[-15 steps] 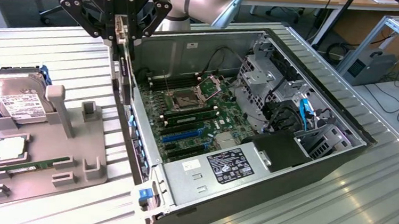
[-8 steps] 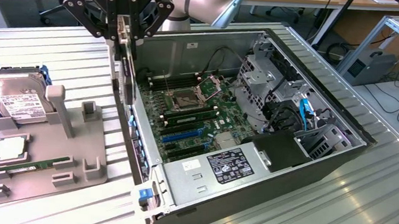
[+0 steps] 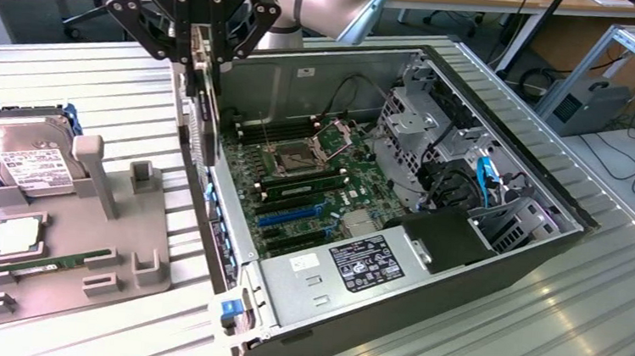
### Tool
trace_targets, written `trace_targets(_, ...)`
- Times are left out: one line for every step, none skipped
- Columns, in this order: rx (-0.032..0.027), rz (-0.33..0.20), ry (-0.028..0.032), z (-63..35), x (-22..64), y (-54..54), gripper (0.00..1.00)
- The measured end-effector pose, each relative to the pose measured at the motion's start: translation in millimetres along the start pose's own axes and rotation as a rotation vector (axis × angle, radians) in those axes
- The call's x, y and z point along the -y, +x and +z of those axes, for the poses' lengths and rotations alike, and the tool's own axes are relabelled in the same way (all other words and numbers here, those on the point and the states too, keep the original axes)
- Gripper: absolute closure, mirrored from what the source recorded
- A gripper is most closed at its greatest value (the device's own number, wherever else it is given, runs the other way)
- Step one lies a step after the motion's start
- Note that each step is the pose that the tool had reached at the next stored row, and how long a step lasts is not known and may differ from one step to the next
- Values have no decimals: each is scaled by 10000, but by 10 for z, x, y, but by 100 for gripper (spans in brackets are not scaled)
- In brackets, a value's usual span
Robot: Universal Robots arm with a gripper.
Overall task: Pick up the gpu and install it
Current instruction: 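Pick up the gpu and move the gpu toward the slot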
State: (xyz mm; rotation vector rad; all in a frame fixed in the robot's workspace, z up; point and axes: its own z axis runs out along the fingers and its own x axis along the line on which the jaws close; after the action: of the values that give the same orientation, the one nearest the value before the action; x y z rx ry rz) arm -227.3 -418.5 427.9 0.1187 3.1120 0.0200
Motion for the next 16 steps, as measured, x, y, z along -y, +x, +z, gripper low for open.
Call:
trace_targets(0, -1, 0, 0, 0, -4, 73)
trace_targets(0, -1, 0, 1, 0, -7, 73)
trace_targets(0, -1, 0, 1, -1, -11, 73)
trace_targets(0, -1, 1, 1, -1, -15, 73)
trace_targets(-1, -1, 0, 2, -1, -19, 73)
trace_targets(-1, -1, 0, 2, -2, -23, 73)
trace_targets(0, -1, 0, 3, -2, -27, 73)
trace_targets(0, -1, 0, 3, -2, -30, 73)
trace_targets(0, 0, 0, 3, -3, -35, 73)
trace_targets(0, -1, 0, 4, -3, -38, 73)
trace_targets(-1, 0, 0, 4, -3, -42, 73)
trace_targets(0, -1, 0, 5, -3, -46, 73)
trace_targets(0, -1, 0, 5, -3, -49, 73)
trace_targets(0, -1, -1, 6, -4, -53, 73)
trace_targets(-1, -1, 1, 6, -4, -57, 73)
trace_targets(-1, -1, 0, 6, -4, -61, 73)
